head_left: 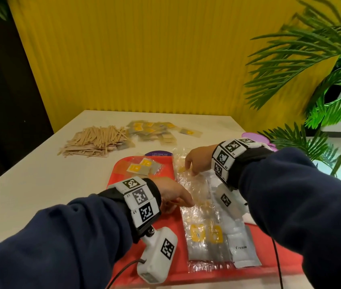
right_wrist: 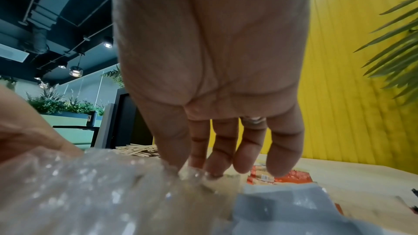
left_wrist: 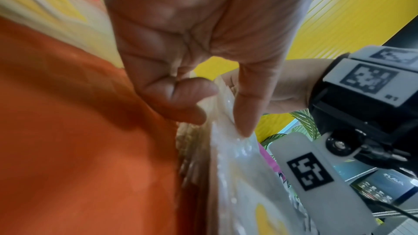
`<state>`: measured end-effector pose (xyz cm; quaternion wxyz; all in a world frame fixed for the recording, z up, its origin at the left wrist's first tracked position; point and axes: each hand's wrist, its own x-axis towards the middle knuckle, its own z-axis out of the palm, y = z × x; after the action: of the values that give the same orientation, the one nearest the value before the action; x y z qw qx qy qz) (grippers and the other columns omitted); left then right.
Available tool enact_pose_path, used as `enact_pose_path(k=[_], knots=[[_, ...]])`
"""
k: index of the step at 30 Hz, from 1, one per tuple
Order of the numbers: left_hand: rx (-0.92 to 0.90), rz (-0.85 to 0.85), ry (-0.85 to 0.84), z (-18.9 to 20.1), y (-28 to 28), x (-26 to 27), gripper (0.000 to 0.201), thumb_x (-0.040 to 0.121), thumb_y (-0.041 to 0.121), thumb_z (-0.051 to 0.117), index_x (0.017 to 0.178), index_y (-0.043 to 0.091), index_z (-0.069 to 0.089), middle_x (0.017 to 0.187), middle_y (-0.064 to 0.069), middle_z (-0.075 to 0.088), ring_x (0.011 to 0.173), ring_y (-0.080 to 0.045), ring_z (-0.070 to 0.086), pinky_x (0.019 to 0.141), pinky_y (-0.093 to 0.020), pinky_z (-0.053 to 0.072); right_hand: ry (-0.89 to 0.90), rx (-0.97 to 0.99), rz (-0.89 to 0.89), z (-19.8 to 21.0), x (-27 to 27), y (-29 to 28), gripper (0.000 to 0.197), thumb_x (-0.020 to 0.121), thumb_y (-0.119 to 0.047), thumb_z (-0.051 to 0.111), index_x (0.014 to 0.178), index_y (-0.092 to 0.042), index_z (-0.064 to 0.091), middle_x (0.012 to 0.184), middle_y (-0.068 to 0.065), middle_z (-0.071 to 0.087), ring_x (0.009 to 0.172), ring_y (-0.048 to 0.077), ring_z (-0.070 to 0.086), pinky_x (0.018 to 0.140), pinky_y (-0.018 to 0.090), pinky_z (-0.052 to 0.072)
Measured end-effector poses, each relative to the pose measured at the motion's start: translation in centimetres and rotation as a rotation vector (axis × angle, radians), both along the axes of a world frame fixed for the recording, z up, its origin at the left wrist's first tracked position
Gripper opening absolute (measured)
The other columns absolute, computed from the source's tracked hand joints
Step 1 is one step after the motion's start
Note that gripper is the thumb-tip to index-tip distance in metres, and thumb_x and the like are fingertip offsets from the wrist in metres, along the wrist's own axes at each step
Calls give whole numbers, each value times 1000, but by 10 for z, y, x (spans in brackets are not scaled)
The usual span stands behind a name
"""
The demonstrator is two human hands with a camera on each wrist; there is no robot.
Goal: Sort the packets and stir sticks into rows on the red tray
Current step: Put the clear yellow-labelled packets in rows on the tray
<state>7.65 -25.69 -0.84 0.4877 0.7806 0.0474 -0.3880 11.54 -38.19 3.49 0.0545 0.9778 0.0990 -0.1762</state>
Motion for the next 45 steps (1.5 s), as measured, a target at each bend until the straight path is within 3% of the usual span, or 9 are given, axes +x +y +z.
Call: enact_pose_path(k=[7,13,18,23,28,36,39,42,45], knots=[[-17,16,-7,0,1,3,25,79,3,68,67,13,49,84,-7,53,84,-17,44,52,-17,31,-51,78,-24,-4,10,-5,28,87,-17,62,113,-9,64,73,-6,50,83,15,49,63,21,39],[-2,50,-60,-2,1,7,26,76,-1,70,70,12,48,75,-8,56,76,-18,47,49,-19,32,-94,115,-30,-2,13,-4,5,88,-13,60,84,-17,59,75,-5,52,69,9,48,60,15,35],[6,26,-71,0,0,6,24,76,2,71,71,12,50,72,-6,55,67,-15,46,48,-19,34,-66,138,-61,-7,11,-5,39,86,-15,64,123,-11,54,123,4,55,111,21,52,85,23,37],[-13,39,-99,3,0,3,24,77,-2,69,76,12,49,72,-7,53,68,-17,47,51,-21,33,-88,118,-82,-7,9,-4,49,87,-16,63,133,-13,46,131,5,51,119,21,48,92,25,37],[-10,40,-100,3,-1,3,24,76,-1,70,76,12,50,74,-8,53,72,-20,45,56,-23,34,-68,66,-34,-4,10,0,31,89,-16,60,119,-6,60,112,5,64,88,13,49,67,20,38],[-1,50,-106,1,-2,3,27,75,0,72,70,10,48,75,-10,52,67,-21,48,52,-24,34,-49,54,-20,-6,16,-1,18,82,-12,68,75,-16,52,79,-2,52,86,16,48,57,18,34],[4,59,-116,0,-3,4,27,75,0,72,72,10,48,76,-11,52,56,-16,44,46,-22,34,-68,82,-39,-5,17,-1,24,80,-9,70,97,-11,53,86,-1,49,87,16,45,53,16,30],[10,73,-125,-1,-4,4,28,75,0,73,72,11,48,78,-9,52,59,-15,46,45,-20,36,-63,110,-67,-4,15,-1,48,79,-9,70,122,-10,51,100,1,53,93,17,46,68,20,35],[11,74,-131,-3,-5,5,30,75,0,72,70,12,46,76,-8,50,59,-14,45,46,-20,36,-42,20,-23,-5,18,1,35,83,-11,68,116,-9,59,106,4,58,100,19,52,71,17,36]])
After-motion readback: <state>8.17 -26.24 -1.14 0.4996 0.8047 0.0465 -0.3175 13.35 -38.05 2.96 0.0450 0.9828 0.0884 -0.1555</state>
